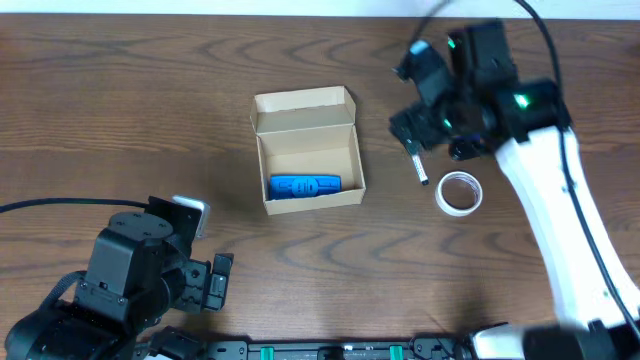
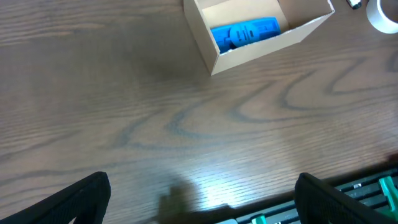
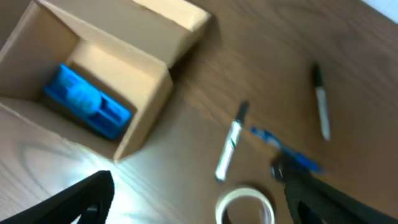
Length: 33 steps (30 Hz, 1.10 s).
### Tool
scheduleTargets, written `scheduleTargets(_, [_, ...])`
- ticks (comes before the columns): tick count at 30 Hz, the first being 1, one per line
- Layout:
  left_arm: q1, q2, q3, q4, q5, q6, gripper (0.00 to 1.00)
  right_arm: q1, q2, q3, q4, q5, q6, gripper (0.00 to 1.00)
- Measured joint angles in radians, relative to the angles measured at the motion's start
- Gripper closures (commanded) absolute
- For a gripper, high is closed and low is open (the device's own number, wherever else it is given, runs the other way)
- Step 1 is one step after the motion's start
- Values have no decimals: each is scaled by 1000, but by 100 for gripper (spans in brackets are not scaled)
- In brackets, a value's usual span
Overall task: Pack container
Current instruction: 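Open the right gripper and lift back toward the tape roll, then lower the right gripper onto the masking tape rim and grasp it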
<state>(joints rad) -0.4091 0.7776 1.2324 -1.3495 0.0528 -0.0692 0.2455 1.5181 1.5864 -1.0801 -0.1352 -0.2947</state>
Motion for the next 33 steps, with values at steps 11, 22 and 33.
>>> scheduleTargets(11, [0,0,0,0,0,0,5,-36,-203,-417,24,133,178,6])
scheduleTargets(22, [0,0,0,0,0,0,5,-240,-115,-571,268,243,333,4])
scheduleTargets(33, [0,0,0,0,0,0,5,-348,142,-575,449,301,333,14])
